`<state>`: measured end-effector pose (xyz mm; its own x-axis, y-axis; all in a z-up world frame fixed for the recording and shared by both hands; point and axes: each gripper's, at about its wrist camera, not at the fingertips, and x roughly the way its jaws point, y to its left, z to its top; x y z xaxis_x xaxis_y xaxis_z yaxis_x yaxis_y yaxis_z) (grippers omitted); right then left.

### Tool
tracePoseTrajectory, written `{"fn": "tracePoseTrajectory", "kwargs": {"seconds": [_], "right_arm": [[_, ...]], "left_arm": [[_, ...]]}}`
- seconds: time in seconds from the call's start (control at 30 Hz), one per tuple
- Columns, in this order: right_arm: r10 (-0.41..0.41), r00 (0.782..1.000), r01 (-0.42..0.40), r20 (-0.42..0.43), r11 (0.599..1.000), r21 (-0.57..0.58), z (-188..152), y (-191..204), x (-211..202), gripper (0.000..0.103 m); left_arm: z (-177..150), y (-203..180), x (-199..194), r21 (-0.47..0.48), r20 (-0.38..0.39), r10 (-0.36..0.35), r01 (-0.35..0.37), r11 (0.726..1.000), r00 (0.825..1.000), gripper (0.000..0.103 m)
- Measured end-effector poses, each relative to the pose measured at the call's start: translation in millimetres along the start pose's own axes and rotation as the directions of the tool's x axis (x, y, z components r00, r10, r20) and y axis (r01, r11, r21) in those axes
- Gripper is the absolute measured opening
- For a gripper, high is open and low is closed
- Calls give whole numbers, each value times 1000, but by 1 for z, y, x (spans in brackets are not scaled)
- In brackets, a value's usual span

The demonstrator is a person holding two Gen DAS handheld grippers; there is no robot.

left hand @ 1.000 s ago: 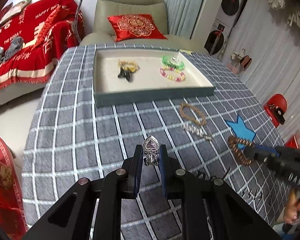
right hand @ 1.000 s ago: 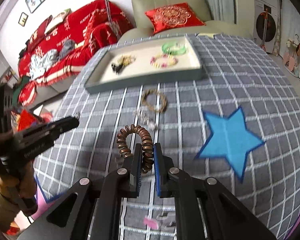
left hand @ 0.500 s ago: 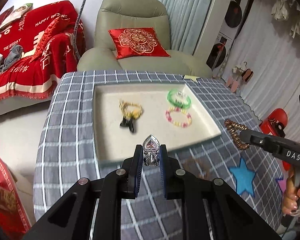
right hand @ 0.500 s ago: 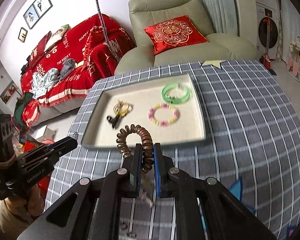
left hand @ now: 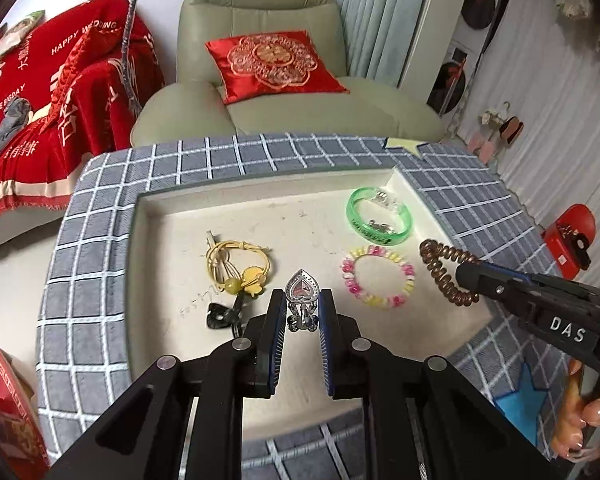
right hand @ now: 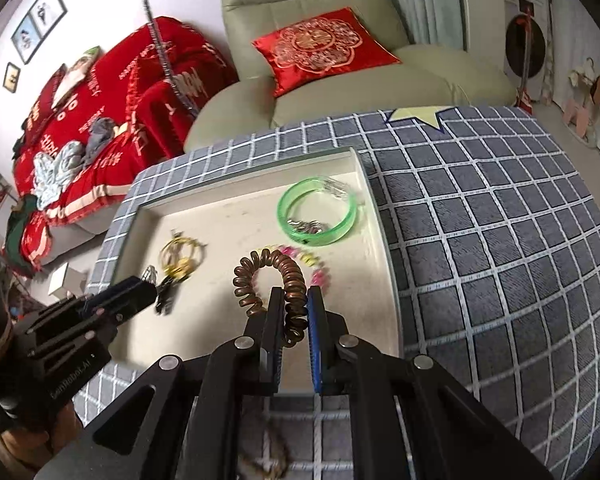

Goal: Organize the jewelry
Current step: 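Carry both items over the tray and open the right gripper to drop the coiled hair tie, then open the left gripper to release the silver heart ring in the tray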

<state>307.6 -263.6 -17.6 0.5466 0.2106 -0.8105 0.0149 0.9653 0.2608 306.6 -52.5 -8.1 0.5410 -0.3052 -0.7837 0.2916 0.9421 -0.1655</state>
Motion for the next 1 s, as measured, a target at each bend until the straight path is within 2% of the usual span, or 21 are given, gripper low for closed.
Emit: {"fn": "tracePoseTrajectory", "kwargs": {"seconds": [0.3,0.73,0.83,0.93,1.0], "right_arm": [[-10,1000,11,-25,1000,21,5,-9,32,12],[-43,998,43,-50,999,3,0,-7,47,15],[-30,998,30,-53,1000,0,0,-6,47,24],[-25,999,25,-37,1000,-3,1,-4,44,57],[-11,1000,11,-25,1000,7,2,-4,40,58]], "left_arm": [[-6,-8,37,54,-31,52,-50,997,998,32],[-11,-16,52,101,-50,120,-115,988,992,33],[-11,-17,52,95,-51,121,-116,989,991,33],[-12,-16,52,92,-48,122,-118,989,991,33],[-12,-16,51,89,-48,129,-125,988,990,33]]}}
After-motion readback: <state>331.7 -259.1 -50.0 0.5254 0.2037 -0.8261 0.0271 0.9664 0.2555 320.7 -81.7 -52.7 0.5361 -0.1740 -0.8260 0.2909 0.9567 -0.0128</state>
